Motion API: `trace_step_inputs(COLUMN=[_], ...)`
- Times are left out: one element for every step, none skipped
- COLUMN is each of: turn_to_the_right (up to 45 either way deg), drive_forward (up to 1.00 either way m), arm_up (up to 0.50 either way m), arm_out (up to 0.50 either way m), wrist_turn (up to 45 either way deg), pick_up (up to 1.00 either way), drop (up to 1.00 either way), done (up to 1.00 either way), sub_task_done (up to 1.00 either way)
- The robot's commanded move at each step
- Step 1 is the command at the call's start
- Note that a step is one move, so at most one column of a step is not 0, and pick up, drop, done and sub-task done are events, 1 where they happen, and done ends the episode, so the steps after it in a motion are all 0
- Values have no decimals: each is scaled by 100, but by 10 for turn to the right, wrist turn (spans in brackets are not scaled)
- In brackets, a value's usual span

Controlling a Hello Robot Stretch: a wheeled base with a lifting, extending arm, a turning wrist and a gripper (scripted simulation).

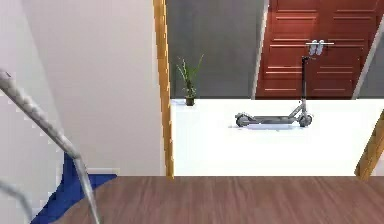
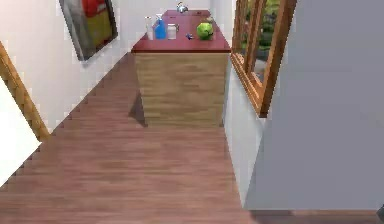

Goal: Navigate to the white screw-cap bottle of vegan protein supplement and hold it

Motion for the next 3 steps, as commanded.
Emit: trace_step_inputs(turn_to_the_right=[450, 390, 0], drive_forward=[0, 0, 100], arm_up=[0, 0, 0], arm_out=[0, 0, 0], wrist_turn=[0, 0, 0], pick_up=[0, 0, 0], drop=[0, 0, 0], done=[0, 0, 0], sub_task_done=[0, 0, 0])
